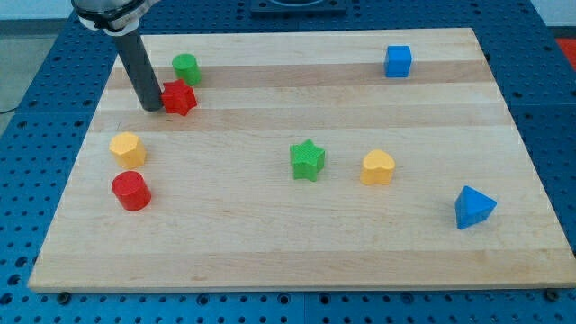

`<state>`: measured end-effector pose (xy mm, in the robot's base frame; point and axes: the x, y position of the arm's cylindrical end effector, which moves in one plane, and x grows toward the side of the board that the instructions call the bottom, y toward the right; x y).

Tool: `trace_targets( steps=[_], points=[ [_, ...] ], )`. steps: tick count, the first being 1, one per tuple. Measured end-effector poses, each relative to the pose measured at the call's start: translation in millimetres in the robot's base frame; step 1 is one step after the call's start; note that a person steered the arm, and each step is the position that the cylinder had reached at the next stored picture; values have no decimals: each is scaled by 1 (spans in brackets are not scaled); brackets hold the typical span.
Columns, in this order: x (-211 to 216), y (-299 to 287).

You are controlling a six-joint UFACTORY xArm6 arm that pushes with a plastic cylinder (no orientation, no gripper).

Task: Place the hexagon diagonal top left to the green star

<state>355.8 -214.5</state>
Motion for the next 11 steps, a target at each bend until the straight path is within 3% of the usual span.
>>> trace_targets(
  steps=[2,4,5,7,9,10,11],
  points=[
    [0,-50],
    [107,-60],
    [108,-33],
    [70,28],
    [64,7],
    [38,5],
    [38,38]
  ],
)
